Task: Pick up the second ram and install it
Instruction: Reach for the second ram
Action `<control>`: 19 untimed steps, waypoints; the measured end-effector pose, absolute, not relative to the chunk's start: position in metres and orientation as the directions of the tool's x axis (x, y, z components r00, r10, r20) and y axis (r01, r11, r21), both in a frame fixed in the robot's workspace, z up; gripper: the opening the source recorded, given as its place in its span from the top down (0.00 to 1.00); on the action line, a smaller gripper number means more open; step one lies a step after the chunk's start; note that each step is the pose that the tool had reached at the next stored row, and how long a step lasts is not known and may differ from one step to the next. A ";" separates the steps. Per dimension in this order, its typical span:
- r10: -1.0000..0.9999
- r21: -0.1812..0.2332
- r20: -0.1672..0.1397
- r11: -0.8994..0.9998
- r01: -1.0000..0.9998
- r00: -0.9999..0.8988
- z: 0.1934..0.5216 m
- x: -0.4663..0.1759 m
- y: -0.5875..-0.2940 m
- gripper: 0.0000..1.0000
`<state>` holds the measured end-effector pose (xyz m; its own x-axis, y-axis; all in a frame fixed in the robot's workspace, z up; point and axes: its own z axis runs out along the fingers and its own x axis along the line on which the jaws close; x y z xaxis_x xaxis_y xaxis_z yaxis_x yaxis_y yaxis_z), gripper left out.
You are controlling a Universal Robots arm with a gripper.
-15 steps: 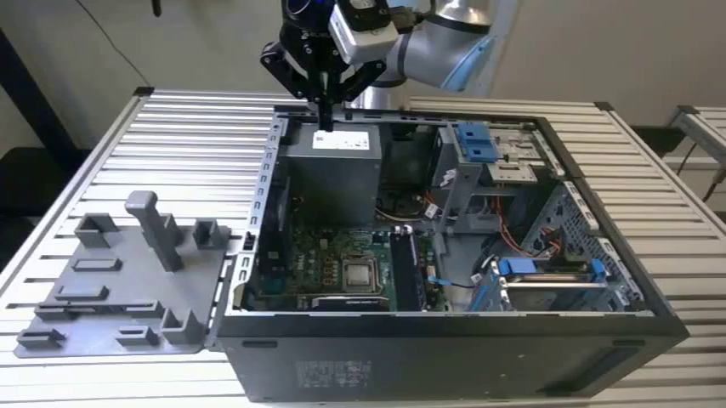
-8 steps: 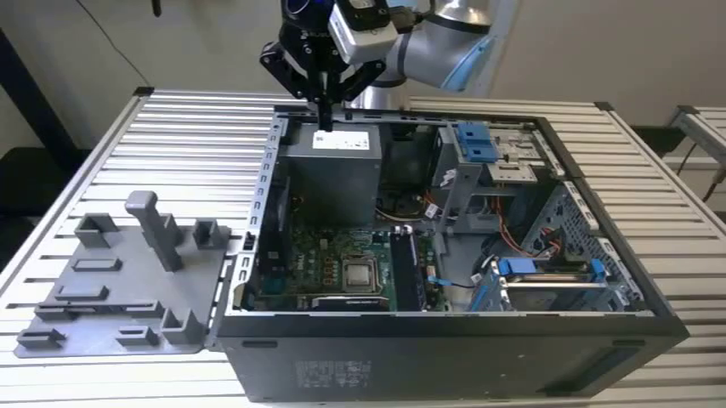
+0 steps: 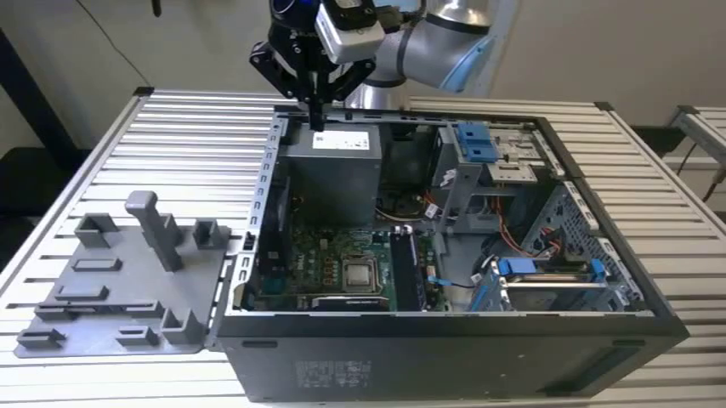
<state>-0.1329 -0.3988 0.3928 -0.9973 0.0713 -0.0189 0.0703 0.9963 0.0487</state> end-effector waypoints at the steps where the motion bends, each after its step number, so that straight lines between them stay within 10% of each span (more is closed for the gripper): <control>1: 0.071 0.049 -0.019 0.996 0.070 -0.997 0.393 -0.135 -0.399 0.89; 19: 0.071 0.049 -0.019 0.996 0.070 -0.997 0.392 -0.172 -0.399 0.89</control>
